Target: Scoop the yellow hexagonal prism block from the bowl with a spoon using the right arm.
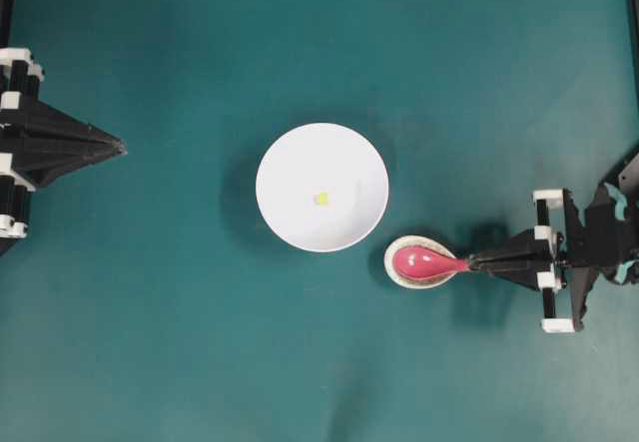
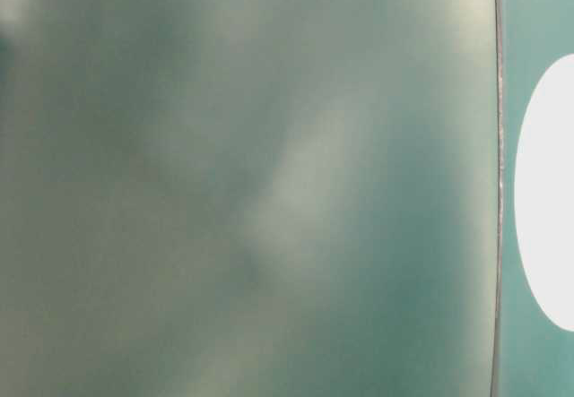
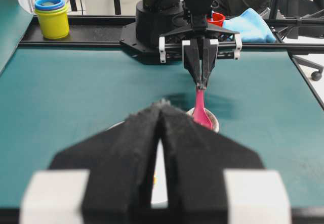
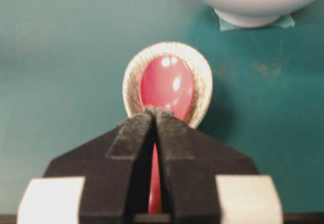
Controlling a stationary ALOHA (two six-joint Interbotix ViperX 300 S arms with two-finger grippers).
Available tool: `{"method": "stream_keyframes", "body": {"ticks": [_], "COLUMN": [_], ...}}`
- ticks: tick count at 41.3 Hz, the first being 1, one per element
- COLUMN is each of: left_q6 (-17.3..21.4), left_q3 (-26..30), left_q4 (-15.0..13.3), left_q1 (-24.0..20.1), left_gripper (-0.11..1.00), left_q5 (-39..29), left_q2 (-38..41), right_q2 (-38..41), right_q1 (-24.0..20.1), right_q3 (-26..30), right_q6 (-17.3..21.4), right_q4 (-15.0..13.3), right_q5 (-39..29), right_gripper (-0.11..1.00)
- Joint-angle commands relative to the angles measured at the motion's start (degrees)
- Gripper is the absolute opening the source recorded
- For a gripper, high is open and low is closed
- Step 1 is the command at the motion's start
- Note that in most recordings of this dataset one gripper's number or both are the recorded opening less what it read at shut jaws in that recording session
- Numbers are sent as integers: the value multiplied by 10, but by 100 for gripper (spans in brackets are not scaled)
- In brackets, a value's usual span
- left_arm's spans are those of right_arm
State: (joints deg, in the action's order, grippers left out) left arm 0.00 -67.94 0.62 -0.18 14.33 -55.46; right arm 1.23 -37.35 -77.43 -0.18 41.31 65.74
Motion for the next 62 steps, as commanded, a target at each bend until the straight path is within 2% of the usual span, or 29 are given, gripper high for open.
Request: {"method": "stream_keyframes", "body": {"ticks": [1,4,10,14,20,40,62], "left_q6": [0,0,1,1,1,-1,-6], "left_q3": [16,16,16,16,16,16,16], "left_q4": [2,2,2,2,2,2,2], "left_q1": [-1,-1,-1,-1,0,-1,-1], "left_gripper": [0,0,0,0,0,0,0], "left_q5": [3,2,1,1,1,0,1], "left_q2": [4,4,4,4,4,5,5], "right_q2": [-23,-33,-47,-48,-48,-36,47], "right_q1": [2,1,1,2,2,4,4], "right_q3": [2,3,4,4,1,-18,-4], "right_q6": [-4,-11,-32,-44,-56,-56,-20], "right_q4": [-2,-1,-2,-2,-2,-1,-1], "right_q5": [-4,-16,-47,-53,-56,-54,-16], "right_gripper": [5,13,45,54,52,52,52]}}
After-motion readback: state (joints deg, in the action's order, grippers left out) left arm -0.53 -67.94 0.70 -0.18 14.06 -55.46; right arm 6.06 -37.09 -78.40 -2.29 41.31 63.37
